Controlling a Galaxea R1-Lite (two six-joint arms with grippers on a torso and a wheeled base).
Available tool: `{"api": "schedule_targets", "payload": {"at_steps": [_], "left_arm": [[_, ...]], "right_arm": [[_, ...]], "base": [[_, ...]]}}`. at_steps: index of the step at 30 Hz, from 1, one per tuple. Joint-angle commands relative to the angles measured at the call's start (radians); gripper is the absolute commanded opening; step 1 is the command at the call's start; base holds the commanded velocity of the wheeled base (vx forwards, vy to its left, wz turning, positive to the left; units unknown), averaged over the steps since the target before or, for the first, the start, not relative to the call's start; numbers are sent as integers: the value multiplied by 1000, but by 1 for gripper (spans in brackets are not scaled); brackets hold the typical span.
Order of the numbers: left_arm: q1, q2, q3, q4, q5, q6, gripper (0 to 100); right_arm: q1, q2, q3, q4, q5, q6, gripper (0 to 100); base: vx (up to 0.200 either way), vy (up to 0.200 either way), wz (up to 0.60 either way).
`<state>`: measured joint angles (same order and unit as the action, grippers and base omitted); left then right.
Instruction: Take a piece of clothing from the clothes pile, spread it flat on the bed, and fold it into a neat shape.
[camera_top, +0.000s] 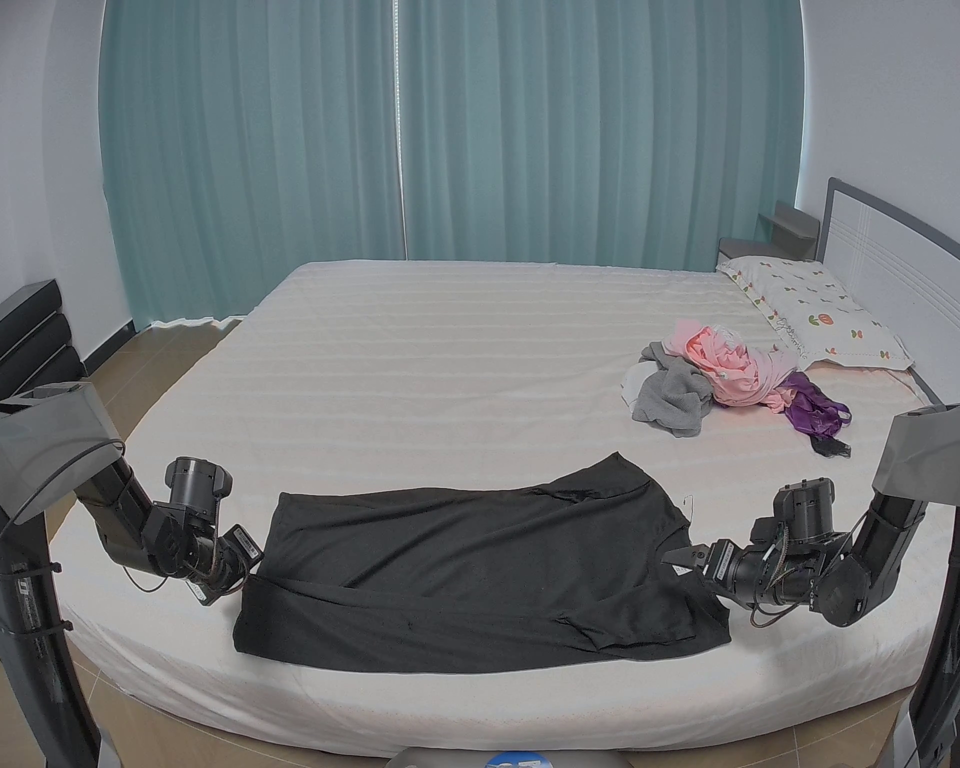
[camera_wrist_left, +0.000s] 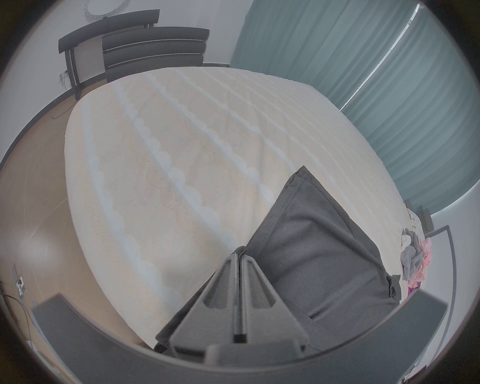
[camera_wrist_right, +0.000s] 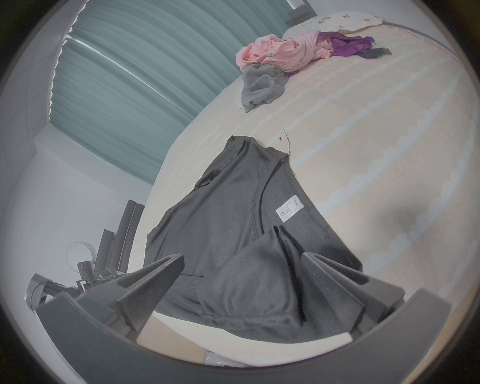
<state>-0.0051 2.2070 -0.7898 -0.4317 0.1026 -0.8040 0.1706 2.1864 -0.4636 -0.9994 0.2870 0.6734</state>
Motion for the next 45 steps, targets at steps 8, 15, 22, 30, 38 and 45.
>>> {"api": "schedule_targets", "payload": {"at_steps": [8, 15, 22, 30, 38, 45], "left_arm": [[-10, -43, 27, -1, -1, -6, 0], [-10, -41, 34, -1, -3, -4, 0], [-13, -41, 34, -1, -4, -6, 0], [-18, -41, 35, -1, -4, -7, 0], [-21, -41, 37, 1, -4, -6, 0], [-27, -50, 50, -1, -3, 2, 0]], "right_arm": [[-30, 101, -96, 11, 4, -38, 100], [-25, 139, -110, 4, 57, -52, 100], [-19, 161, -118, 5, 66, -103, 100], [-17, 181, -147, 13, 61, -127, 100], [-17, 194, -145, 11, 54, -183, 0], [-19, 185, -121, -2, 50, -206, 0]], "base": [[0, 0, 0], [0, 0, 0], [0, 0, 0], [0, 0, 0], [0, 0, 0], [0, 0, 0]]}}
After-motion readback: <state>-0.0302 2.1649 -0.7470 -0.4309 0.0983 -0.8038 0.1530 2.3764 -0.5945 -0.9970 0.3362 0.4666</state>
